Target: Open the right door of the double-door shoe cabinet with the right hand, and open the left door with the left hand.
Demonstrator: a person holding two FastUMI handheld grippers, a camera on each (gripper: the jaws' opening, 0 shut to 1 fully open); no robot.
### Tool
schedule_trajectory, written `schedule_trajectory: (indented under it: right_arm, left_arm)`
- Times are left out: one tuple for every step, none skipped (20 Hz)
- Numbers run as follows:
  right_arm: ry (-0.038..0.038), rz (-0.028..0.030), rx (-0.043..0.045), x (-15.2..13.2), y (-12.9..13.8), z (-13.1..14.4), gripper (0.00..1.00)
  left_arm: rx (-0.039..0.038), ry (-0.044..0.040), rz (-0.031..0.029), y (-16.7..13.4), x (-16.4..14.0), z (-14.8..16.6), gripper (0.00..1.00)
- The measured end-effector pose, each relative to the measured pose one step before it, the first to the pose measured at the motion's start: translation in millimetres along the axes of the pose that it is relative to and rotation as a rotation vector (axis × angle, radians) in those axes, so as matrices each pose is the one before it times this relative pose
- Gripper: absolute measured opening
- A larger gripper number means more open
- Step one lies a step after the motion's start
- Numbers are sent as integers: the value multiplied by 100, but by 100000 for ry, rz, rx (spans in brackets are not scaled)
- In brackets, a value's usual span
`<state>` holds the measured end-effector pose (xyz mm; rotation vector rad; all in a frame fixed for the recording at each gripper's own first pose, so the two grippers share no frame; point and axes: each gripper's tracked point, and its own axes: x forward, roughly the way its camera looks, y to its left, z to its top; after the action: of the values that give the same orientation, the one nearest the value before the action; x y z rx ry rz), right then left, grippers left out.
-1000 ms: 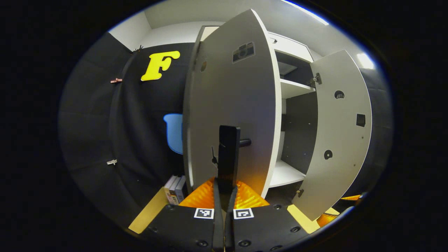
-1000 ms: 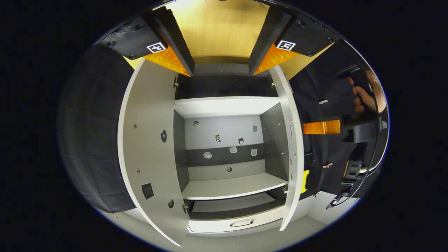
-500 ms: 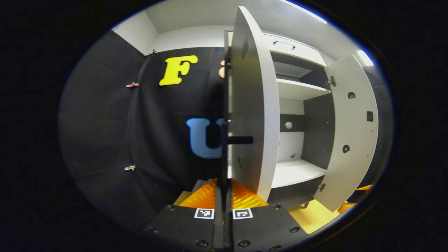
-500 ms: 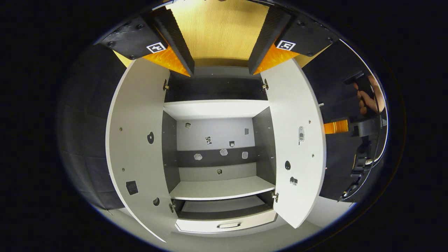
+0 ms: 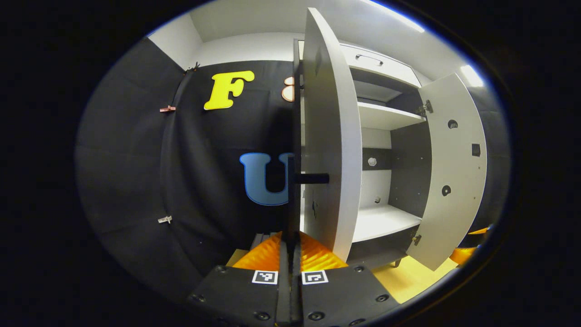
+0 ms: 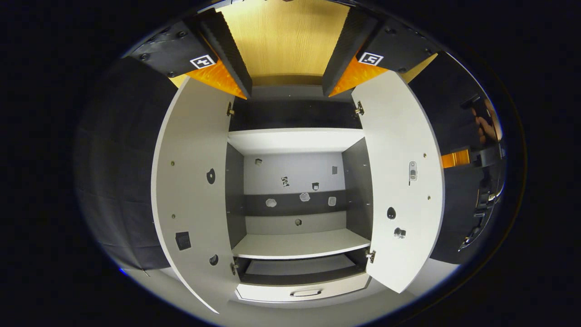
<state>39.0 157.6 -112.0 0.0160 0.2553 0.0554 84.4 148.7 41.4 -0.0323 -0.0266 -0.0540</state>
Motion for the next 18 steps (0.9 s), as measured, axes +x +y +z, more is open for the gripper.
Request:
schedule_trajectory:
  right_arm:
    - [-179, -591, -276, -41, -421, 237, 98]
    - [-642, -290, -131, -87, -443, 370, 98]
    - [-696, -59, 28, -55, -322, 271, 98]
    - [-711, 368, 154, -216, -441, 293, 98]
    - [-657, 450, 283, -202, -474, 241, 98]
    - [-698, 668, 578, -238, -498, 310, 98]
    - [-609, 925, 834, -148, -498, 269, 98]
    - [-182, 1022, 777, -270, -558, 117, 98]
    - [354, 1152, 571, -385, -629, -29, 98]
    - [616, 1358, 347, -502, -662, -31, 98]
    - [355, 1263, -152, -457, -656, 75, 98]
    - [-163, 1399, -301, -524, -646, 149, 98]
    - [-523, 1600, -9, -550, -525, 225, 98]
    - [-711, 1755, 184, -657, -434, 244, 98]
    - [-648, 1611, -104, -643, -345, 213, 98]
    - [-476, 1251, -279, -527, -301, 115, 98]
    - [-330, 1256, -48, -359, -332, 124, 98]
    - [-460, 1363, 363, -440, -162, 187, 98]
  left_arm:
    - [181, 21, 585, 52, -312, -39, 5]
    - [964, 76, 711, 52, -354, 59, 5]
    - [1180, 473, 1021, -34, -401, -71, 5]
    - [1218, 736, 1457, -77, -552, -169, 5]
    - [1250, 1773, 1756, -60, -623, -204, 5]
    - [848, 1119, 1691, -161, -786, -303, 3]
    - [-42, 333, 1089, -317, -900, 0, 5]
    - [-716, 173, 1624, -393, -1002, -42, 5]
    - [-1089, 131, 2050, -320, -1178, -179, 5]
    - [-1169, -161, 2348, -339, -1320, -127, 5]
    - [-1304, -24, 3219, -159, -1381, 8, 5]
    - [-1155, -522, 2827, -306, -1268, -64, 7]
    - [-1435, -1017, 1653, -537, -1350, 167, 10]
    - [-1725, -472, 493, -1224, -1516, -313, 15]
    - [-1242, -320, 196, -1050, -1437, -262, 19]
    - [-323, -149, -174, -1058, -1251, -365, 31]
    - [390, 38, -419, -1066, -998, -267, 43]
    - [685, -17, 62, -821, -909, -257, 55]
